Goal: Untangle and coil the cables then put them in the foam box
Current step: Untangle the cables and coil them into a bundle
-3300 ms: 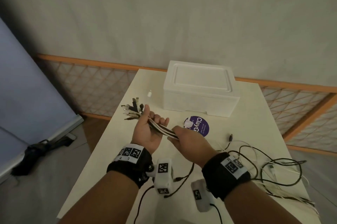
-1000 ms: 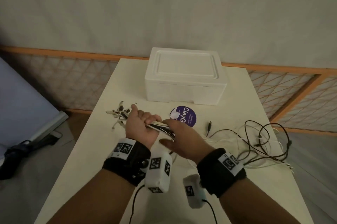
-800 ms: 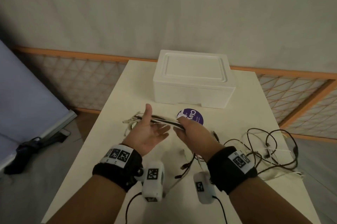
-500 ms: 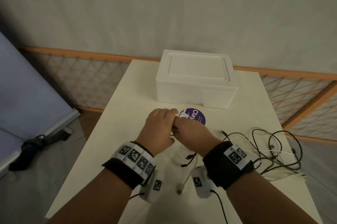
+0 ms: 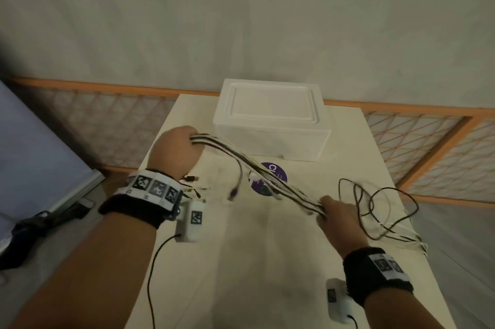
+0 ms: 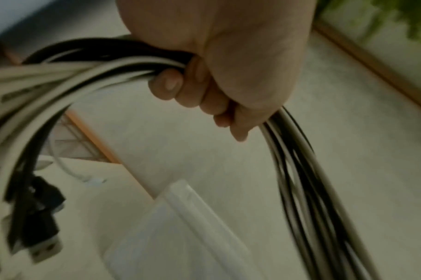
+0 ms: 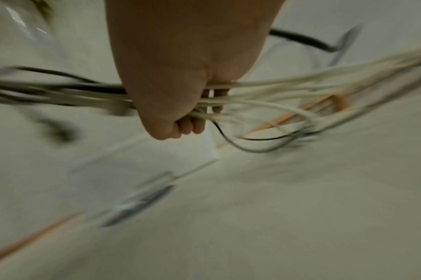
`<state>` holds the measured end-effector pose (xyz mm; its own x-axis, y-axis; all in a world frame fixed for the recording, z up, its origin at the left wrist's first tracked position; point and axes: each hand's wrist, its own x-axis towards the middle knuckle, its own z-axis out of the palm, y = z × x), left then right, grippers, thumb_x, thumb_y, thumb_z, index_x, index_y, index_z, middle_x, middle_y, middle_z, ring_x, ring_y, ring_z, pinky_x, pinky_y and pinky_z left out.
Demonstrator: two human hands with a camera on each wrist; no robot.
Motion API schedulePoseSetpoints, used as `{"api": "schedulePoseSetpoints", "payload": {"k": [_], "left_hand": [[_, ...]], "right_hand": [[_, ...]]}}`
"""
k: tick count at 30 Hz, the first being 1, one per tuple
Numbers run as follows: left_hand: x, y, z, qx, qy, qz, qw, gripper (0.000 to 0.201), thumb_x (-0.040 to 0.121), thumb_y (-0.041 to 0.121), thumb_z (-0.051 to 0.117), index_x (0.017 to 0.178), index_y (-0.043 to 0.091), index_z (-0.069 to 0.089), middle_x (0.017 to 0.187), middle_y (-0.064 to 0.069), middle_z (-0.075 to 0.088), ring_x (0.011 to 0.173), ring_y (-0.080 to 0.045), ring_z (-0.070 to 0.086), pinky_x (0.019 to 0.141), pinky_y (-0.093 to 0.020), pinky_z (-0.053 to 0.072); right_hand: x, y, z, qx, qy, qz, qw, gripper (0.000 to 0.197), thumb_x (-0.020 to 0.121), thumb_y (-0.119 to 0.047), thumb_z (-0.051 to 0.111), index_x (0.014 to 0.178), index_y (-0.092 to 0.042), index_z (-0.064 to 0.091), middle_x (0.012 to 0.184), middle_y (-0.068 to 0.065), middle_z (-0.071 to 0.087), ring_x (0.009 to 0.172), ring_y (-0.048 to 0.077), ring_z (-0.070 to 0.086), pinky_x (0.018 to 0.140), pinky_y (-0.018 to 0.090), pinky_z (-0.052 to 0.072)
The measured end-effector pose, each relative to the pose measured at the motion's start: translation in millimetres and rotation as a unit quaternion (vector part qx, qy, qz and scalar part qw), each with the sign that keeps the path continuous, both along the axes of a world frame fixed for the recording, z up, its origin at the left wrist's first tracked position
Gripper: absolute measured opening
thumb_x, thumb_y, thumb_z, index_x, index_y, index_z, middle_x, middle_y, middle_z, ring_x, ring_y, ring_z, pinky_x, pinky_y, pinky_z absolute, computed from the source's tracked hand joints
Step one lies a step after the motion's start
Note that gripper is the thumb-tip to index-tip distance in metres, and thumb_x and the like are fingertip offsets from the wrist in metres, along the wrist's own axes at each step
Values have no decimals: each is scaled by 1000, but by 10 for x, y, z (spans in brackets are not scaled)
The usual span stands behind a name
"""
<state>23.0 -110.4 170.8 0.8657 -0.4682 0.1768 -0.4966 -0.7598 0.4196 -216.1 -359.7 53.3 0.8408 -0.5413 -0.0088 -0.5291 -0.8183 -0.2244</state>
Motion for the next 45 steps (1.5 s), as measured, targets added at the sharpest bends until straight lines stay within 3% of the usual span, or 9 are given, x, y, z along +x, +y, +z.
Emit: {"api": "schedulePoseSetpoints", "payload": {"k": [3, 8, 13, 19, 23, 27, 33, 39, 45], "left_hand": [[139, 59, 99, 20, -19, 4, 1000, 27, 88, 17, 50, 61, 17, 47, 58, -3, 47, 59, -26, 50, 54, -31, 33], [-33, -143, -42, 21, -4, -6, 1000, 29, 87, 20, 49, 59, 20, 43, 59, 0, 47, 61, -25, 50, 52, -30, 29], [-77, -173, -8, -34, 7, 2, 999, 33, 88, 15, 50, 57, 16, 43, 56, -2, 44, 58, -24, 45, 50, -31, 26], [28, -81, 212, -87, 5, 36, 996, 20, 88, 18, 51, 75, 8, 61, 69, -7, 60, 67, -26, 55, 61, -34, 44], [184, 154, 299, -104, 24, 83, 991, 25, 90, 18, 49, 66, 19, 55, 64, -4, 55, 68, -28, 53, 59, -32, 36], [206, 268, 277, -84, 23, 105, 991, 19, 88, 15, 51, 71, 15, 59, 65, -7, 56, 68, -29, 54, 58, -30, 35], [234, 216, 188, -126, 47, 120, 984, 17, 87, 16, 51, 72, 17, 59, 68, -7, 58, 72, -33, 58, 66, -33, 43], [86, 48, 26, -94, 35, 75, 992, 20, 88, 16, 49, 71, 12, 58, 66, -6, 55, 70, -31, 55, 62, -30, 37], [-19, 29, 77, -137, 44, 66, 987, 21, 87, 17, 52, 73, 8, 63, 67, -9, 60, 71, -31, 58, 60, -34, 42]], "right_hand": [[-401, -299, -236, -10, 21, -66, 998, 18, 71, -19, 53, 86, -15, 63, 67, 11, 64, 66, 37, 63, 58, 36, 49], [-143, -141, -84, 204, 12, 34, 978, 104, 60, -48, 83, 147, -27, 29, 141, -2, 40, 133, 19, 36, 109, 32, 33], [260, 355, 222, 80, -192, 159, 965, 64, 72, -45, 74, 129, -26, 50, 125, -7, 57, 115, 11, 50, 98, 29, 41], [250, 308, -210, 95, 13, 80, 992, 43, 80, -19, 53, 123, -25, 50, 115, 3, 64, 109, 25, 59, 92, 35, 47], [-211, -91, -386, 176, 12, 32, 984, 63, 79, -47, 68, 135, -26, 49, 137, -7, 52, 123, 13, 52, 104, 26, 39], [-484, -315, -171, 154, -69, -8, 986, 84, 72, -80, 40, 138, -29, 47, 134, -10, 54, 117, 14, 57, 94, 26, 42], [-301, -343, -109, 207, -76, -147, 964, 63, 89, -35, 55, 147, -24, 30, 136, 8, 54, 114, 27, 57, 93, 33, 45], [128, 134, 321, 240, 103, 29, 965, 43, 85, -36, 66, 125, -20, 59, 120, -1, 63, 109, 15, 58, 94, 24, 43], [351, 413, 704, 152, -152, 65, 975, 12, 90, -24, 56, 97, -25, 66, 88, -9, 67, 81, 12, 62, 74, 26, 48]]}}
